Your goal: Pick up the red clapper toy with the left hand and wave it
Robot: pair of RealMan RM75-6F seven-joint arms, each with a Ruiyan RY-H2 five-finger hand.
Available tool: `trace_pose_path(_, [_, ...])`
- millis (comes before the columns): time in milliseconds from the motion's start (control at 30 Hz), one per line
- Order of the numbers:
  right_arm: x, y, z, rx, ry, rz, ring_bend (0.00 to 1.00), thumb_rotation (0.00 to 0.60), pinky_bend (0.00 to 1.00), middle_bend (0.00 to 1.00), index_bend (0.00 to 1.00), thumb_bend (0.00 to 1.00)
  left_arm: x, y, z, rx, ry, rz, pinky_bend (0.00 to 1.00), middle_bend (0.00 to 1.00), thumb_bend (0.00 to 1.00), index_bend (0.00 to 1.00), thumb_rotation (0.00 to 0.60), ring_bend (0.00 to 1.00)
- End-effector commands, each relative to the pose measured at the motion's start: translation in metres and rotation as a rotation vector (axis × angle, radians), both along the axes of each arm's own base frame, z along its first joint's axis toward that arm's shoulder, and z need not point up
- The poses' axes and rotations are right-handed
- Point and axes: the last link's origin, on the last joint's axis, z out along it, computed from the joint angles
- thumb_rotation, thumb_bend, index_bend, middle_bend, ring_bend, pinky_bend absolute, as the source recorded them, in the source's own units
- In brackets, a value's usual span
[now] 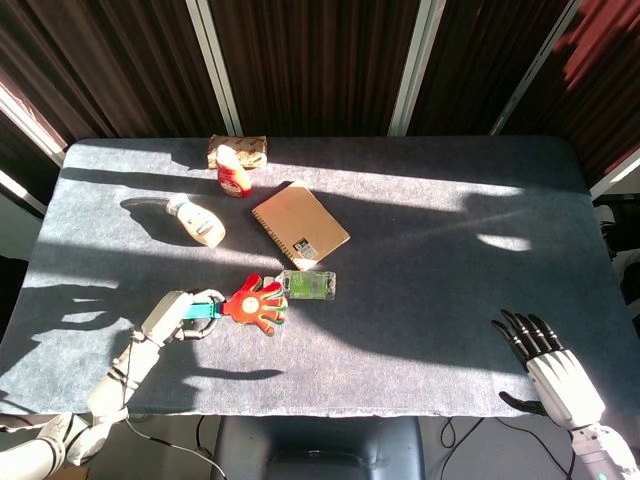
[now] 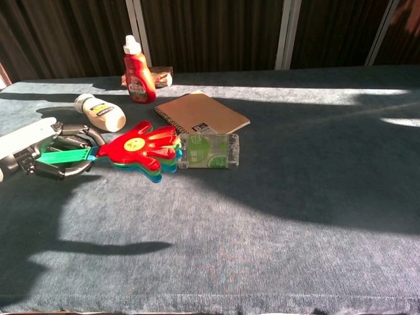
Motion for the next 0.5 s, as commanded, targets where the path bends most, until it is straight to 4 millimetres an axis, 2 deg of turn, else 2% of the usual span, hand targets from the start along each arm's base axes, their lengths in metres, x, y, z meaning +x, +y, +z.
trace_pose_path(33, [0.0,0.0,-0.001,0.002,0.001,-0.001,0.0,0.6,0.0,0.0,0.0,0.08,0.0,-0.001,0.007,0.006,-0.095,-0.007,0.78,0.71,0.7,0.8,0.6,0.47])
trace_pose_path(167, [0.0,0.0,-0.001,0.004,0.003,-0.001,0.0,0.6,0.0,0.0,0.0,0.08,0.002,-0.002,0.012,0.016,-0.186,-0.012,0.81,0.71,0.7,0.8,0.6,0.49])
trace_pose_path(267, [0.0,0.0,-0.001,0.007,0.004,-0.002,0.0,0.6,0.0,0.0,0.0,0.08,0.009,-0.004,0.021,0.004,-0.368,0.007,0.83,0.71,0.7,0.8,0.6,0.5])
trace_pose_path(367, [0.0,0.0,-0.001,0.006,0.004,-0.004,0.0,0.6,0.0,0.0,0.0,0.08,0.026,-0.006,0.045,-0.04,-0.751,0.032,0.83,0.72,0.7,0.8,0.6,0.51])
trace_pose_path(433, [0.0,0.0,-0.001,0.005,0.004,-0.005,0.0,0.6,0.0,0.0,0.0,0.08,0.034,-0.007,0.07,-0.079,-1.024,0.034,0.83,0.72,0.7,0.8,0.6,0.51])
trace_pose_path(500, [0.0,0.0,-0.001,0.006,0.006,-0.005,0.0,0.6,0.0,0.0,0.0,0.08,0.037,-0.008,0.089,-0.071,-1.159,0.018,0.83,0.72,0.7,0.8,0.6,0.51])
